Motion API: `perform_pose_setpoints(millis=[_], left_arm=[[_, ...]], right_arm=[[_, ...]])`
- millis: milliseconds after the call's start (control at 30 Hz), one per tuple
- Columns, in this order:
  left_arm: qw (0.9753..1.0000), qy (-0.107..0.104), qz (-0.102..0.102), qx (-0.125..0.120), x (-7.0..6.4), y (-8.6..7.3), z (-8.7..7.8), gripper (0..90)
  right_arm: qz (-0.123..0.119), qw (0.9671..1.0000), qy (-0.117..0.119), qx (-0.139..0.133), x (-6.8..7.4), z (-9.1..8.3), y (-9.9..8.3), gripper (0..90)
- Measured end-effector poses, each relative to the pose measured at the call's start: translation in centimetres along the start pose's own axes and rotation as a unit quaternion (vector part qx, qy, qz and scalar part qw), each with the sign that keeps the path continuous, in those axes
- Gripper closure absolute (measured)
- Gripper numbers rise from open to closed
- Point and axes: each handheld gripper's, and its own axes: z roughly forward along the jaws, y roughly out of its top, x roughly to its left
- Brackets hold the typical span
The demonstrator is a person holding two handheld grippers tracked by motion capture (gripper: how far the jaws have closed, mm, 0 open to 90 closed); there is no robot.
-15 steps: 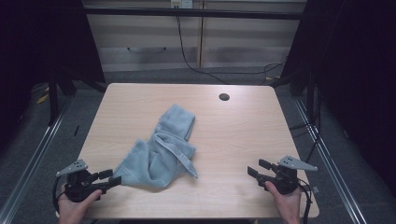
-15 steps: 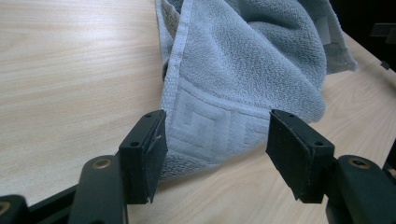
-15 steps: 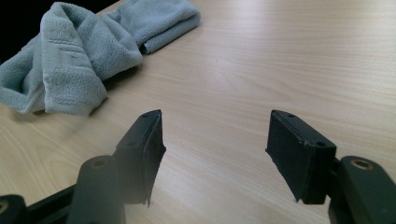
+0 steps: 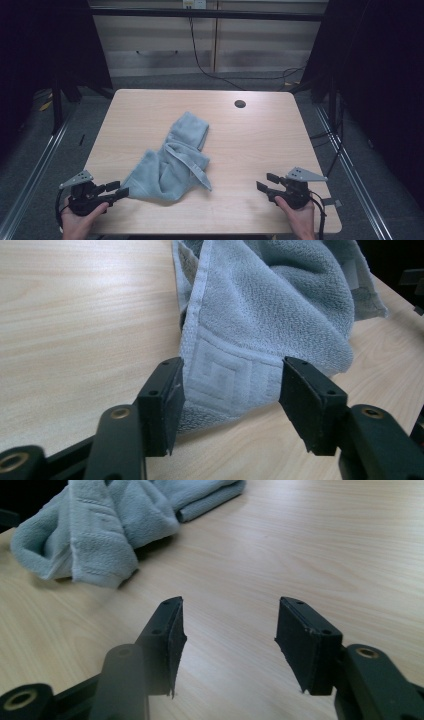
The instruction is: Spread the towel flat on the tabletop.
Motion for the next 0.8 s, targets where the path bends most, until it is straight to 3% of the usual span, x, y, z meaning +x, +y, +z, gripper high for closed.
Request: perform_pose_setpoints(millis=[167, 200, 233, 300, 333, 367, 533, 600, 633, 667, 800], left_arm=[[0.9998, -0.003, 0.02, 0.005, -0.2, 0.2, -0.1, 50.5], [0.9998, -0.005, 0.02, 0.004, -0.2, 0.2, -0.1, 55.0], [0.9998, -0.004, 0.018, 0.002, -0.3, 0.3, 0.0, 55.0], [0.9998, -0.004, 0.02, 0.002, -0.6, 0.6, 0.2, 58.0], [0.9995, -0.005, 0.031, 0.004, -0.8, 0.9, 0.5, 58.0], [0.9995, -0.003, 0.03, 0.004, -0.9, 1.0, 0.6, 58.6], [0.9994, 0.008, 0.034, 0.007, -0.4, 1.7, 0.7, 50.3], [0.9995, 0.007, 0.03, 0.006, -0.2, 1.8, 0.7, 48.5], [0.9995, 0.01, 0.028, 0.006, 0.0, 1.8, 0.6, 48.5], [0.9996, 0.013, 0.025, 0.009, 0.3, 1.7, 0.5, 45.9], [0.9992, 0.008, 0.037, 0.015, 0.2, 1.5, 0.4, 44.1]], right_arm=[[-0.019, 0.9996, 0.018, 0.009, 1.4, 0.9, 0.7, 49.9], [-0.033, 0.9987, 0.037, 0.014, 2.4, 1.7, 1.2, 51.8], [-0.033, 0.9987, 0.037, 0.014, 2.4, 1.7, 1.2, 51.8], [-0.046, 0.9975, 0.05, 0.022, 3.2, 2.5, 1.5, 53.1], [-0.053, 0.9965, 0.058, 0.029, 3.6, 2.9, 1.7, 53.4], [-0.068, 0.9941, 0.076, 0.037, 4.6, 3.9, 2.1, 54.0], [-0.08, 0.9892, 0.115, 0.045, 6.7, 6.2, 3.0, 51.7], [-0.073, 0.9869, 0.138, 0.043, 7.3, 7.2, 3.4, 49.7], [-0.073, 0.9869, 0.138, 0.043, 7.3, 7.2, 3.4, 49.7], [-0.087, 0.985, 0.139, 0.053, 8.0, 8.2, 3.6, 48.0], [-0.094, 0.9826, 0.149, 0.059, 8.8, 10.0, 4.1, 47.6]])
